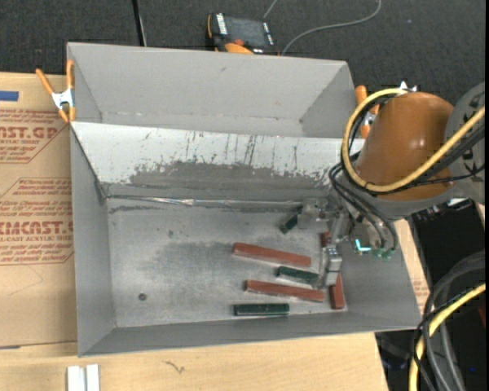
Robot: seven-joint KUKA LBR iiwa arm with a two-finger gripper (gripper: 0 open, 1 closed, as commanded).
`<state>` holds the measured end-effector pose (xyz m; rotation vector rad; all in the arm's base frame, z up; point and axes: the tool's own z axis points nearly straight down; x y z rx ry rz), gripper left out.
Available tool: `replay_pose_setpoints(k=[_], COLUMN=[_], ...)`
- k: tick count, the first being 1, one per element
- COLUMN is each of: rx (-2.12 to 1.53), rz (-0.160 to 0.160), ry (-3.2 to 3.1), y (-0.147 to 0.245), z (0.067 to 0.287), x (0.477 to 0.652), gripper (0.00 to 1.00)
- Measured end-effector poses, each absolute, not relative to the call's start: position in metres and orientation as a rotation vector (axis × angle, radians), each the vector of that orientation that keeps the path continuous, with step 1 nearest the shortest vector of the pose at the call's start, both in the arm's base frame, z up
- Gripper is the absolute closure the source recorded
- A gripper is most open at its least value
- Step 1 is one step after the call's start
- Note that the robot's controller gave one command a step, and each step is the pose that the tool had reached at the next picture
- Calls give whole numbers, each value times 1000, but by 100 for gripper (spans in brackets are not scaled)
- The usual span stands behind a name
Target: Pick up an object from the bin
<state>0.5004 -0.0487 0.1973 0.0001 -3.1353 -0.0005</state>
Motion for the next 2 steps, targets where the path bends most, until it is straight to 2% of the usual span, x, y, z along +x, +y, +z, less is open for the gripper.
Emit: replay_pose_setpoints(k=[1,2], rx=[-49,-48], rz=[-1,0], ry=[-3135,-3140], y=[-49,-49], z=[66,73], x=[525,528], gripper=[0,100])
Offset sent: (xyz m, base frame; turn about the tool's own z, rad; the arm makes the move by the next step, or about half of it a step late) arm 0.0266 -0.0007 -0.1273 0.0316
